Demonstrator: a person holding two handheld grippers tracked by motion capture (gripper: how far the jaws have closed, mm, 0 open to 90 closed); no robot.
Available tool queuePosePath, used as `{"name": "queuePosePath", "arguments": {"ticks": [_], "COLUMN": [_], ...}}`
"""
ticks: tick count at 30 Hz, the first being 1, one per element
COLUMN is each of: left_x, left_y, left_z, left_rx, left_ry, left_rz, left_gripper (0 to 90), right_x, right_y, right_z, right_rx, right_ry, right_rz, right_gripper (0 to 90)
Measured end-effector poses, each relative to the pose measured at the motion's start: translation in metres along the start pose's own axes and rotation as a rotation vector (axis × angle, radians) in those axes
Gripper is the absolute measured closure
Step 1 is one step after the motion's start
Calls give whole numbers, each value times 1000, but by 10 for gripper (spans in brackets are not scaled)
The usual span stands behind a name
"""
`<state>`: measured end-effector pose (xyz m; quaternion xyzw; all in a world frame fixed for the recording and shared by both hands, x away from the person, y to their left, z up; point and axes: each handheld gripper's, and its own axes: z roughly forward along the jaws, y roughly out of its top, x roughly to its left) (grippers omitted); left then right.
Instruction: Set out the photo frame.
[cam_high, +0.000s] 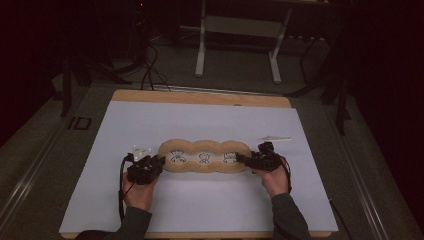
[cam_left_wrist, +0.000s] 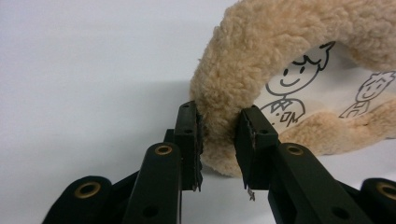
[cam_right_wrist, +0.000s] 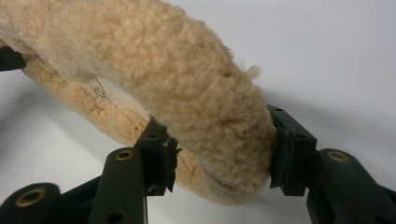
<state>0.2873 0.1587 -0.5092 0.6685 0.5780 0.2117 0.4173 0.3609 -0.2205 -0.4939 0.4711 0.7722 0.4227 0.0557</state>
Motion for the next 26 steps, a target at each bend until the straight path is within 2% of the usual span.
{"name": "queuePosePath", "arguments": {"ticks": [4, 9, 10, 12, 13, 18, 21, 24, 26], "left_x": [8, 8, 7, 8, 8, 15, 20, 27, 29], "left_y": [1, 1, 1, 1, 1, -1, -3, -2, -2], "left_z": [2, 0, -2, -5, -7, -21, -31, -39, -41], "left_rx": [-4, 1, 0, -6, -2, -26, -44, -59, -64], "left_ry": [-55, -64, -64, -61, -62, -63, -36, 9, 22], "left_rz": [-16, -14, -7, -2, -1, 5, 29, 57, 59], "left_gripper": [695, 643, 594, 572, 524, 480, 450, 429, 414], "right_x": [-2, -3, -3, -3, -2, 3, 5, 4, 4], "right_y": [1, 1, 1, 1, 1, -1, -3, -5, -7], "right_z": [1, -1, -3, -4, -6, -12, -19, -27, -30], "right_rx": [4, 4, -3, -6, -12, -9, -18, -27, -32], "right_ry": [3, -14, -18, -22, -24, -29, -30, -31, -34], "right_rz": [51, 72, 67, 61, 53, 14, -7, -21, -29], "right_gripper": [456, 392, 352, 333, 303, 277, 267, 266, 261]}}
